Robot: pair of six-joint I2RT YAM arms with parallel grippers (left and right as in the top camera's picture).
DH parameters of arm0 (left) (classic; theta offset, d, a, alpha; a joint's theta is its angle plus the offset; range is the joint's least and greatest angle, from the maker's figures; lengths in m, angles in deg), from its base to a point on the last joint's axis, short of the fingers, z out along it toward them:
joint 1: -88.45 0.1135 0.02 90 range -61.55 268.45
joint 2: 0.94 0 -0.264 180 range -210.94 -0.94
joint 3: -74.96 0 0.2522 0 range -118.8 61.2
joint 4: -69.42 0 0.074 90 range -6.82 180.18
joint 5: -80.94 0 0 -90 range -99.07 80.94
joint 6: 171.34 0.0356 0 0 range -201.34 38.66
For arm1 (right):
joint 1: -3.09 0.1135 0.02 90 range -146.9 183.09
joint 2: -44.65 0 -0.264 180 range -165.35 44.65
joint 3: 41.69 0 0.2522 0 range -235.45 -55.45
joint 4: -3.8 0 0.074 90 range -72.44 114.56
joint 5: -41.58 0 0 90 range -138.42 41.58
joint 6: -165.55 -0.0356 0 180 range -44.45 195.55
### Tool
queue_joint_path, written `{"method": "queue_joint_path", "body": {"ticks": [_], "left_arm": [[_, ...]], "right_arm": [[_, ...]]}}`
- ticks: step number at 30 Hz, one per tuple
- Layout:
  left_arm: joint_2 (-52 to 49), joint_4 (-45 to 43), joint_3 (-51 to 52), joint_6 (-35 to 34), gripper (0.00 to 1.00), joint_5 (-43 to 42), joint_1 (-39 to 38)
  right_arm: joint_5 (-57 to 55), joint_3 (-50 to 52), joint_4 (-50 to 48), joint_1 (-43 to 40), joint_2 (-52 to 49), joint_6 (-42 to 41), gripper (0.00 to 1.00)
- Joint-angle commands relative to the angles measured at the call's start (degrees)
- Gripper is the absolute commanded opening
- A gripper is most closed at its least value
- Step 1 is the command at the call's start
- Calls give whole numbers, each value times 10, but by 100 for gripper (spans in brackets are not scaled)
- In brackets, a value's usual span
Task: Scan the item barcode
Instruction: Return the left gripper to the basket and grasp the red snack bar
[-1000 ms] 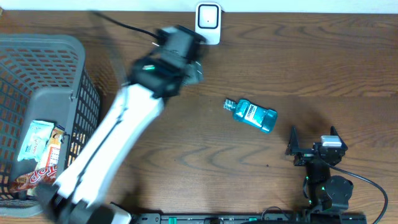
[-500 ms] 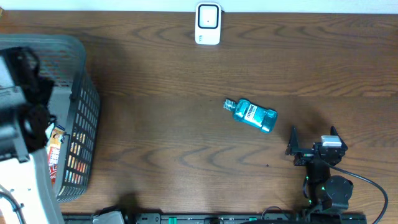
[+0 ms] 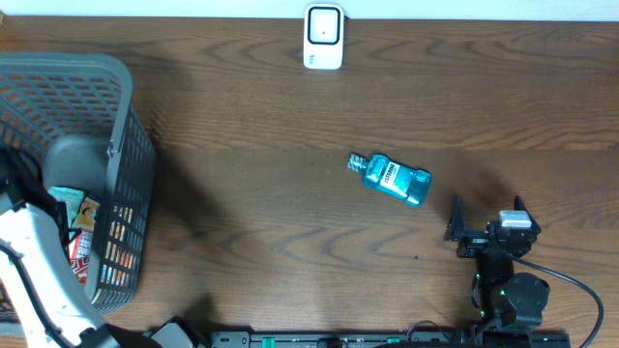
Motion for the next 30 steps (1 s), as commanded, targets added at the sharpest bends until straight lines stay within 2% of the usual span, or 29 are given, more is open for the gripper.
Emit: {"method": "queue_joint_path", "body": {"ticks": [1,6,11,17,19,20,23,30], "left_arm": [[2,-38,45,16,87,0,34],[-12,-110,90,63,87,0,57],[-76,-149,94,101,87,-1,64],[-165,-165,94,101,86,-1,64],[-192,-165,94,101,61,-1,64],[-204,-163,94,100,45,-5,64],[-223,-163,94,100,9,-20,64],[-170,-129,64,100,8,-23,64]], "right_arm": [[-4,1,2,-3,1,3,99],[-4,1,2,-3,1,3,99],[-4,1,2,-3,1,3,99],[-4,1,2,-3,1,3,99],[-4,1,2,-3,1,3,99],[-4,1,2,-3,1,3,99],[-4,1,2,-3,1,3,99],[-4,1,2,-3,1,3,99]]}}
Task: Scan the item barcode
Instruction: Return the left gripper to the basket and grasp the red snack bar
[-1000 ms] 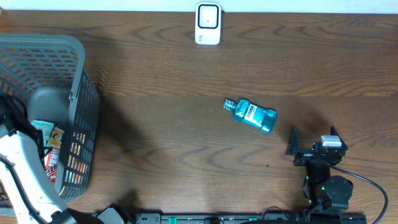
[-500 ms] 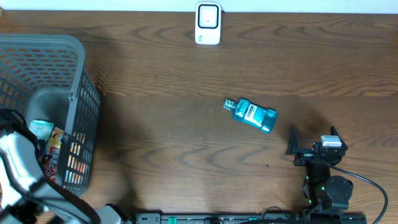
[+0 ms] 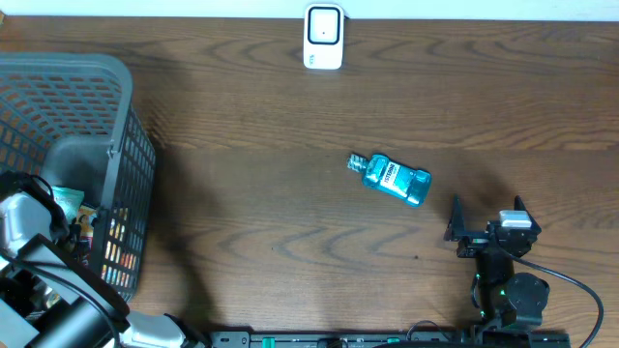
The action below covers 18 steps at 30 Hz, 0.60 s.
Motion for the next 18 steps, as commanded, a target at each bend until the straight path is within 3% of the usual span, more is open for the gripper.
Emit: {"method": "queue_joint_path", "body": {"ticks": [1,7,14,18], "left_arm": [[44,33,-27,4,7,-21,3],[162,57,-85,4,7,-67,3],[314,2,-96,4,8,-283,-4],[384,-52,-96,4,8,-402,-68]], "right_arm": [[-3,1,3,-3,1,3,99],[-3,1,2,-3,1,3,99],[-3,1,2,-3,1,3,99],[-3,1,3,-3,1,3,99]]}}
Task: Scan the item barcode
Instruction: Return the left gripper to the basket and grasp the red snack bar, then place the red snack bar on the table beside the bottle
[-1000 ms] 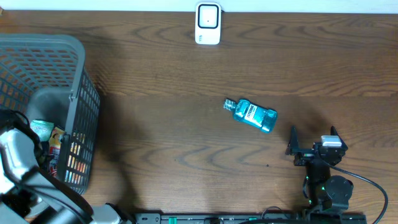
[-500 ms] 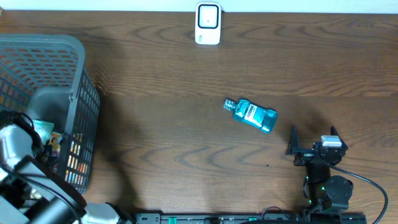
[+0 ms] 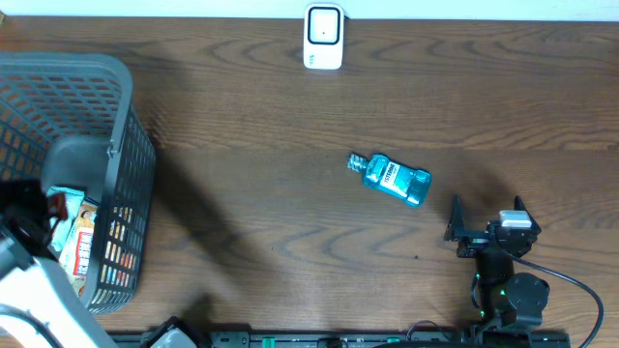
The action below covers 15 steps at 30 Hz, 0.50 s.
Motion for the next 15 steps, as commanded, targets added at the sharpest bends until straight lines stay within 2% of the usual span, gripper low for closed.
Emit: {"method": "queue_joint_path", "body": {"ticks": [1,4,7,12,15], "left_arm": [[47,-32,-6,2,7,-147,-73],[63,-50,-6,13,7,-150,-155],[61,-73,-6,52,7,-143,-256],[12,-72,-5,115,8,-56,-443],[-43,-72,-5,126,7,-17,-542]], "right_arm": [[-3,1,2,-3,1,3,99],[-3,1,2,-3,1,3,99],[-3,1,2,-3,1,3,99],[-3,1,2,-3,1,3,99],[-3,1,2,-3,1,3,99]]}}
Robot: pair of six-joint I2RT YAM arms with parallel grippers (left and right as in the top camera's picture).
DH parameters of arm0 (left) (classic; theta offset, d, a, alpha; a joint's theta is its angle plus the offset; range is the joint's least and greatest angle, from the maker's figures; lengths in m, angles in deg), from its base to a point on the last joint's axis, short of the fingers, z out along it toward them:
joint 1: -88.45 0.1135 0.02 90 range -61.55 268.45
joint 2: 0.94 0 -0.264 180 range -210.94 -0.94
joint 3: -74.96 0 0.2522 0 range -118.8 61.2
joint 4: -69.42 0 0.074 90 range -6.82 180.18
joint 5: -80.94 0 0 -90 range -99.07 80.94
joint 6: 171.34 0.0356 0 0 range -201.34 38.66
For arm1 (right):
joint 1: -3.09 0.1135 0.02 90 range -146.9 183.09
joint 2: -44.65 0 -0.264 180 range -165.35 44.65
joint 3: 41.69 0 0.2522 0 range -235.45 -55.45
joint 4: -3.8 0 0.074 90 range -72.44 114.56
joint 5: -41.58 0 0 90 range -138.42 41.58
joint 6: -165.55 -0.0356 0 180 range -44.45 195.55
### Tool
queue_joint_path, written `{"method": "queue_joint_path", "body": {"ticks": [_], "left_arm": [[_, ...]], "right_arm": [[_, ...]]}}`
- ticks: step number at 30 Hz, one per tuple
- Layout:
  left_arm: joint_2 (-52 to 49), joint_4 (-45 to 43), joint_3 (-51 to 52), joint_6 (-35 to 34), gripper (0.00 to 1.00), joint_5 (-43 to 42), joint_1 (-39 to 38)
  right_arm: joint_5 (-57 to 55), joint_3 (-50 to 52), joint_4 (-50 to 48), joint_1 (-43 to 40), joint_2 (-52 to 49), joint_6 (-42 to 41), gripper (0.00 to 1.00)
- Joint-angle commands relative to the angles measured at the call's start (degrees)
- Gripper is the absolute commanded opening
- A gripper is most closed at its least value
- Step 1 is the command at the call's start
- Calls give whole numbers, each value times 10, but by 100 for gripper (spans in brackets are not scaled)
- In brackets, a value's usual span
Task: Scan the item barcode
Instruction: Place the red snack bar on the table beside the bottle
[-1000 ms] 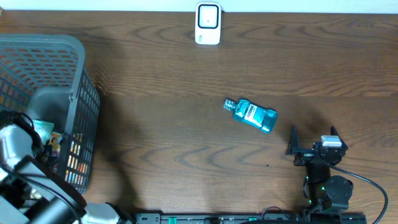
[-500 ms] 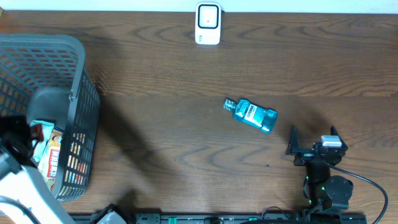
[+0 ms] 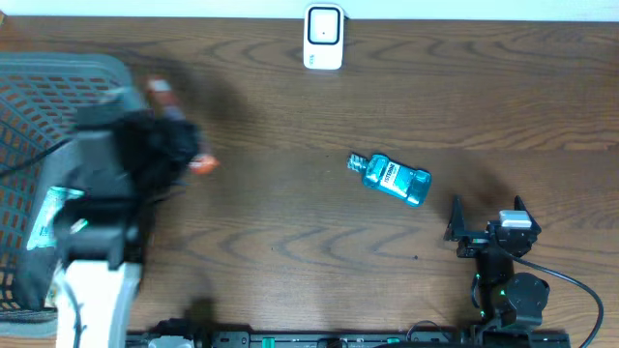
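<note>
My left gripper [image 3: 172, 135] is a dark blur over the right rim of the grey mesh basket [image 3: 39, 72]. An orange-red item [image 3: 202, 163] sticks out on both sides of it, so the gripper looks shut on that item, whose shape is lost in blur. The white barcode scanner [image 3: 323, 37] stands at the table's far edge, in the middle. A blue mouthwash bottle [image 3: 393, 180] lies on its side right of centre. My right gripper [image 3: 486, 218] rests open near the front right, just below the bottle and holding nothing.
Inside the basket lies a teal-and-white packet [image 3: 44, 220], partly covered by the left arm's white link [image 3: 92, 300]. A black cable [image 3: 575, 290] loops beside the right arm's base. Brown wood table [image 3: 290, 232] stretches between basket and bottle.
My left gripper was low inside the basket over the coloured packets. Now it is up at the basket's right rim, further right and back, with an orange-red item in it. Right arm and bottle unchanged.
The left arm was in the basket among the packets at all three earlier moments, shifting a little each time. Now it is out at the basket's rim with an orange-red item. The bottle, scanner and right gripper have kept their places throughout.
</note>
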Motion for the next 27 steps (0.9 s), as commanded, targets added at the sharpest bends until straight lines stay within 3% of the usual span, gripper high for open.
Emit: {"method": "queue_joint_path", "body": {"ticks": [1,6,11,14,20,23,27], "left_arm": [[-75,-3,-5,45,7,68,-114],[-214,-35,-5,35,7,104,-235],[-355,-78,-5,-63,7,105,-302],[-435,-114,-5,-74,7,96,-338],[-467,-136,-5,-73,8,95,-367],[-466,-139,-5,-69,49,95,-368],[-454,-116,-7,-58,66,95,-368]], "right_arm": [[-3,1,2,-3,1,3,99],[-3,1,2,-3,1,3,99],[-3,1,2,-3,1,3,99],[-3,1,2,-3,1,3,99],[-3,1,2,-3,1,3,99],[-3,1,2,-3,1,3,99],[-3,1,2,-3,1,3,99]]}}
